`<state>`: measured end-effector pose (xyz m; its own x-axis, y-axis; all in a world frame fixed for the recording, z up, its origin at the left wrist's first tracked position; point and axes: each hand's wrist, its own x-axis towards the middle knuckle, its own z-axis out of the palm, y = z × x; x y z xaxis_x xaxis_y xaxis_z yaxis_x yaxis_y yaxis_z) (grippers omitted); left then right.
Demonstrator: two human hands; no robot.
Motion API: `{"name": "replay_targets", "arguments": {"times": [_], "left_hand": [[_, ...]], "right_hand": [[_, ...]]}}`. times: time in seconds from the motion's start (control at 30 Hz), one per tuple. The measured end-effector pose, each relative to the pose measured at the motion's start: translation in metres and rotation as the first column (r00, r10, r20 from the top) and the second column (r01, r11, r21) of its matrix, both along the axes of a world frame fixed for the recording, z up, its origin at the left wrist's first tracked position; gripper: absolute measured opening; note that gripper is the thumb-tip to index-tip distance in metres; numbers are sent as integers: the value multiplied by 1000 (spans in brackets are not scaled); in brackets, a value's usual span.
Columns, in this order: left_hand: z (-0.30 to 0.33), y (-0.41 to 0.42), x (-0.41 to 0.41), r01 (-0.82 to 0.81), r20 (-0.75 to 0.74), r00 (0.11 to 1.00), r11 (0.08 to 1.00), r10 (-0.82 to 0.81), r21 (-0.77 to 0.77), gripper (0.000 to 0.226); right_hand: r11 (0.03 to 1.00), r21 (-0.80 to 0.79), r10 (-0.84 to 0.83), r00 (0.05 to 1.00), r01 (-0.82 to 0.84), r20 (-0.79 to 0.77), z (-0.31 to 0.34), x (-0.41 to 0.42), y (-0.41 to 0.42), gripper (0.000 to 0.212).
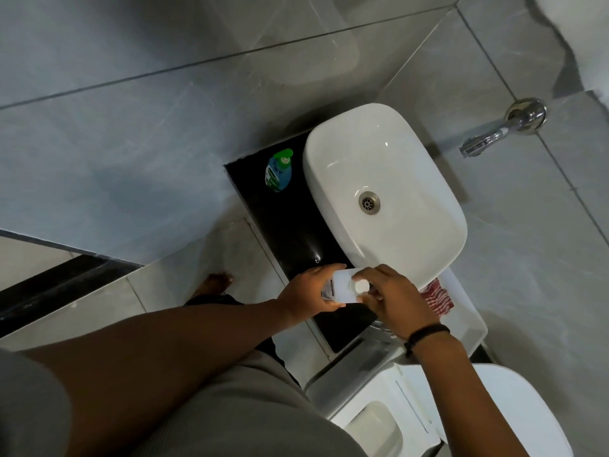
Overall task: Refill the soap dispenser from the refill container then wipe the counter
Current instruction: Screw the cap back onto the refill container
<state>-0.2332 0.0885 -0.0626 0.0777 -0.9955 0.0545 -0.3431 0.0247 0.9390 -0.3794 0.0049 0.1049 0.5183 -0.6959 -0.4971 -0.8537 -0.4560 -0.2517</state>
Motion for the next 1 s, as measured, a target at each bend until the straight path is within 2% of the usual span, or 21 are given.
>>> {"name": "replay_targets", "arguments": {"times": [0.1,0.17,0.2,0.3,0.37,0.4,0.47,0.53,0.6,0.67,0.73,0.8,0.9,1.0], "left_hand": [[0,0,1,21,4,1000,999,-21,31,87],[-1,1,1,28,-3,1000,997,-28,69,87],[-2,1,0,30,-3,1000,997,-29,77,86],[-2,1,1,17,-1,1000,997,-17,78,85],[-2,2,1,20,-2,1000,997,-19,74,84],[-1,2,2,27,-13,1000,996,-26,87,83],[-1,2,2,35,-34,999,992,-31,125,82],[-1,1,1,22,-34,999,991,-18,131,81],[-1,0,1,14,-31,999,992,-10,123,82],[-1,0,1,15,-22,1000,994,-13,110,81],[-1,-1,-1,0,-23,1000,994,3,112,80],[0,0,-5,-37,-14,999,994,39,101,77],[2,0,-12,-91,-25,995,992,94,86,70],[6,0,-16,-134,-42,989,984,139,120,71]], "right_hand": [[989,-151,-9,993,-8,-114,-8,6,1,30],[972,-233,-59,979,13,-193,-12,8,0,49],[969,-244,-80,981,35,-175,-14,7,0,54],[987,-152,-59,998,56,-14,-16,2,2,46],[989,-147,-5,1000,1,-23,-21,0,5,40],[983,-180,-30,999,24,-33,-24,-1,5,37],[969,-233,-103,991,81,-86,-28,0,5,52],[974,-210,-102,992,85,-73,-28,-1,5,60],[989,-150,-3,1000,-1,-27,-29,-5,4,55],[984,-157,80,996,-86,-46,-33,-8,5,46],[979,-201,-21,1000,17,-16,-39,-5,8,46],[952,-239,-193,981,194,30,-46,4,13,48],[877,-269,-383,917,398,108,-54,16,20,46],[809,-280,-486,856,517,176,-54,23,24,45]]}}
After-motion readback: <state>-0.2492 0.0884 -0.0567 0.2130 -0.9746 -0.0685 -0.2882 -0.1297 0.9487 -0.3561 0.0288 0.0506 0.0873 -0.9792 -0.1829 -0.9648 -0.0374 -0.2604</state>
